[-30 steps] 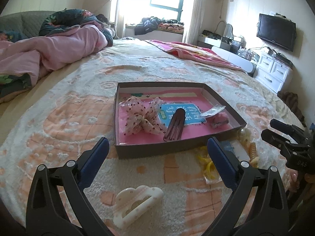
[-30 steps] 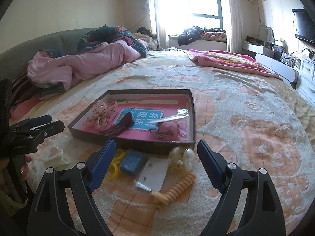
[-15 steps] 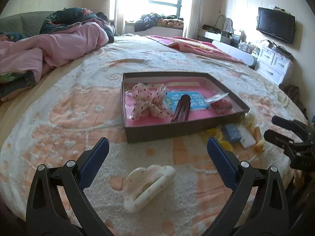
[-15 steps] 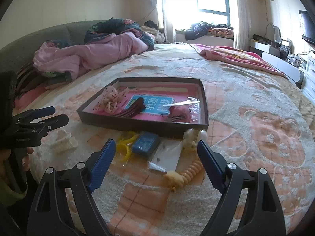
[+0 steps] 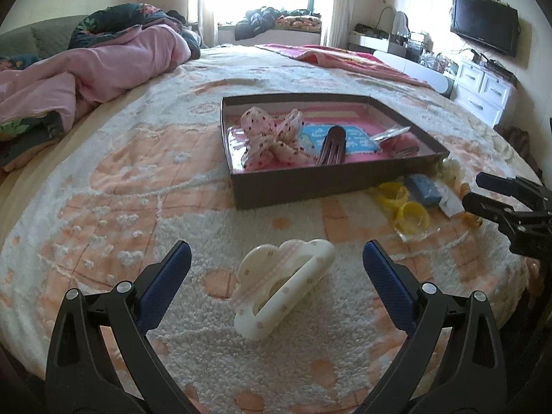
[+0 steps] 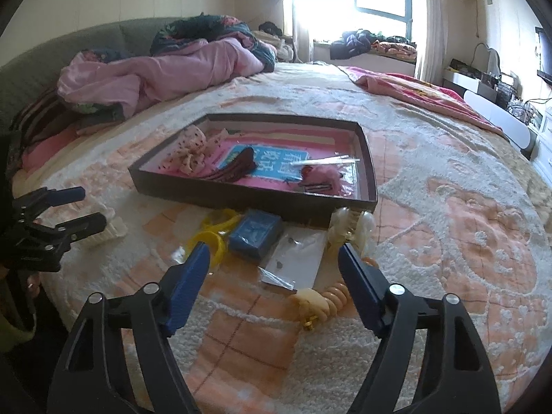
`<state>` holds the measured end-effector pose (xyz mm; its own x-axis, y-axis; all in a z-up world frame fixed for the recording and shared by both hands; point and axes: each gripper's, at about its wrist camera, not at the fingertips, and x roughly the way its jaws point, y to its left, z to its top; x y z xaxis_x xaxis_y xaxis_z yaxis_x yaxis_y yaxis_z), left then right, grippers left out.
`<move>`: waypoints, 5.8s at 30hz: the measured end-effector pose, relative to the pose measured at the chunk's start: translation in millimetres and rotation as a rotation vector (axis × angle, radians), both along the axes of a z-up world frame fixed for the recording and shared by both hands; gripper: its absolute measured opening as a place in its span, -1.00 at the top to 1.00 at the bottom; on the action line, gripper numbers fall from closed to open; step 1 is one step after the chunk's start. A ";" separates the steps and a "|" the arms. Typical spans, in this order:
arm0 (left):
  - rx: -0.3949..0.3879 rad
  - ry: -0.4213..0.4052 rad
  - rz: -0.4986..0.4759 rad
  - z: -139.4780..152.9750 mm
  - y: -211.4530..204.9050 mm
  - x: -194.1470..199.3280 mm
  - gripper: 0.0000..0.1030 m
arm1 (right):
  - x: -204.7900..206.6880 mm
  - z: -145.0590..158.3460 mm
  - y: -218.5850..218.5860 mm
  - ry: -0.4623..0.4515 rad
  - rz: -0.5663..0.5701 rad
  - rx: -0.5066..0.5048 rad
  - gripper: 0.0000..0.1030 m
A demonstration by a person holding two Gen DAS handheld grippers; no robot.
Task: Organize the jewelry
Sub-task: 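Withdraw both grippers, moving the left toward the white claw clip, then grasp the white cloud-shaped claw clip with left while right grasps a small clear bag, then carry the white claw clip and the clear bag over the tray with both grippers, then open the right gripper to drop the bag while left releases the white claw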
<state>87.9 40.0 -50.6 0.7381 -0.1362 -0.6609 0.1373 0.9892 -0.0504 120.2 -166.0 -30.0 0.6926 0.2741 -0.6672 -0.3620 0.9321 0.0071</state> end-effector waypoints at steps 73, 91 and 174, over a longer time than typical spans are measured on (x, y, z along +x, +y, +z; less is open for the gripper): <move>-0.099 -0.019 -0.149 32.4 -70.4 47.6 0.00 | 24.2 21.6 -31.4 0.008 0.021 0.147 0.77; -0.128 -0.024 -0.129 41.3 -80.7 89.8 0.00 | 73.5 33.2 -43.0 -0.005 -0.028 0.163 0.77; -0.123 0.051 -0.015 22.7 -79.6 121.4 -0.78 | 114.4 39.8 -70.5 -0.033 -0.135 0.153 -0.61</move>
